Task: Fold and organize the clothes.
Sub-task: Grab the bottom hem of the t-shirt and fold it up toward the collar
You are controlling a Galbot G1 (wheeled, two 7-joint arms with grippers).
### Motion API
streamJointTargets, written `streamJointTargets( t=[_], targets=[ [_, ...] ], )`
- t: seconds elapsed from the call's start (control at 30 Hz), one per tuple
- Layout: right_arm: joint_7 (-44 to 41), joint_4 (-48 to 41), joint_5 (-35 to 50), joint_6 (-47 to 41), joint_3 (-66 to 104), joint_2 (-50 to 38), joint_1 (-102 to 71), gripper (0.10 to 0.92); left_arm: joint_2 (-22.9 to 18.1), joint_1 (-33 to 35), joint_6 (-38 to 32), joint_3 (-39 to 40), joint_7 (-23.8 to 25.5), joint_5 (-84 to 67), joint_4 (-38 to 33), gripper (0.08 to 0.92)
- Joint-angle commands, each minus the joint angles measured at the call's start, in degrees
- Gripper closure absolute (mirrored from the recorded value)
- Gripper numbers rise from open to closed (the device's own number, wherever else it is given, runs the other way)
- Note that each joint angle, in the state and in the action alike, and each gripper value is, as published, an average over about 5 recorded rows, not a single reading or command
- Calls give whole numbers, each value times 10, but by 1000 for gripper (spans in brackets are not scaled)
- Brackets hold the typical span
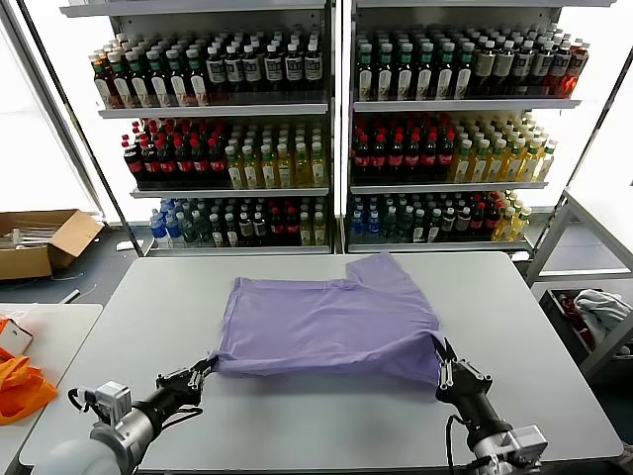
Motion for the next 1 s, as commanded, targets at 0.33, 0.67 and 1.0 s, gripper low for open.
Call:
streamJointTargets(
  t=[0.33,0.67,1.0],
  targets=[
    [-31,-197,-96,-7,-54,31,157,912,8,-224,1,113,36,-6,211,904],
    [-29,-131,-80,-28,-30,47,114,708,-8,-225,0,110,33,25,224,683],
    [1,-36,-125,-62,0,50,-43,414,-49,-81,-1,58,10,53,91,389]
  ],
)
